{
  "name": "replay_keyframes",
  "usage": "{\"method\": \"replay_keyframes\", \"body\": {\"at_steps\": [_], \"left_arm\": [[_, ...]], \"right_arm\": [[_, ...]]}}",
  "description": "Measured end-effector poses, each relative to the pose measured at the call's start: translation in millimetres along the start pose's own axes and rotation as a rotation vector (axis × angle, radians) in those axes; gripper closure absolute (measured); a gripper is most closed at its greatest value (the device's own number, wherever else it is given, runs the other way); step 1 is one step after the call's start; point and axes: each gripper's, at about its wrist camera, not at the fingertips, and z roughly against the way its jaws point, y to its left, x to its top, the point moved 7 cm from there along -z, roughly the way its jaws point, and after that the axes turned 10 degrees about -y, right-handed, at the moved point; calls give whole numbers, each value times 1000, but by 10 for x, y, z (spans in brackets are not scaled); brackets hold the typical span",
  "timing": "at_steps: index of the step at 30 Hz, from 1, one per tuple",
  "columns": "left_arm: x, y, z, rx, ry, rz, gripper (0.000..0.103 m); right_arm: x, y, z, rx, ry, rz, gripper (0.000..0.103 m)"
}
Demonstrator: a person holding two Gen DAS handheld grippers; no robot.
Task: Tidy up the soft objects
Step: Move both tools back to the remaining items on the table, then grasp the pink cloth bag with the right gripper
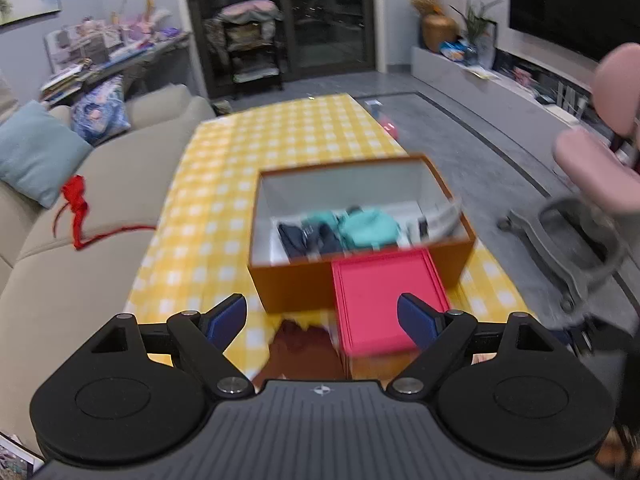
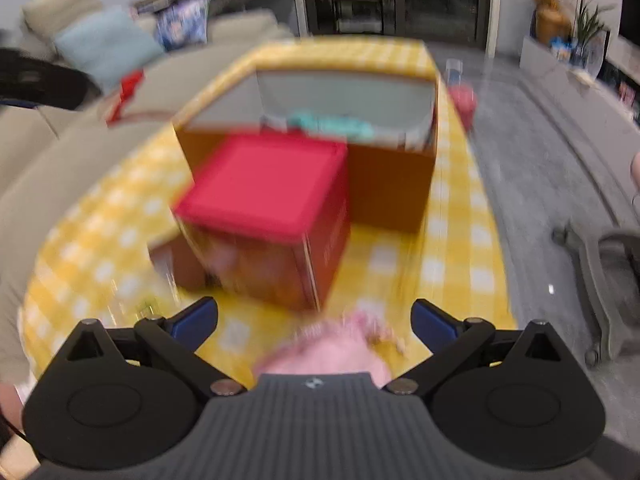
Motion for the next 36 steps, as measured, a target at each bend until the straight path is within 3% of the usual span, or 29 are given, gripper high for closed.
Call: {"method": "replay_keyframes", "body": {"at_steps": [4,8,12,15,20,25,30,32,36], "left_arm": [[-471,50,-47,-50,58,27,3],[-897,67,-43,-93,67,14,3],[-1122,133,-50,-152,60,49,3],[-1199,195,-132,-139,69,68,3],[-1249,233,-170,-143,96,99,3],[-1279,264,-179,-113,104,96,3],[-1306,305,-216,-106,122,110,3],[-1321,318,-228,-100,130,113,3],[-1331,348,-234,-95,134,117,3]], "right_arm": [[-367,-83,-304,-55,123,-63,3],[-590,-20,-537,-122,191,-15,3],[-595,21,-617,-173,187,11,3],[-610,42,-688,-182,196,35,3],[-589,-26,-513,-115,192,21,5],[-608,-130,-458,-48,239,-58,36],[-657,-72,-466,5,276,-48,63],[-651,-76,-460,24,272,-57,95],[-495,-110,-308,33,196,-52,99]]}}
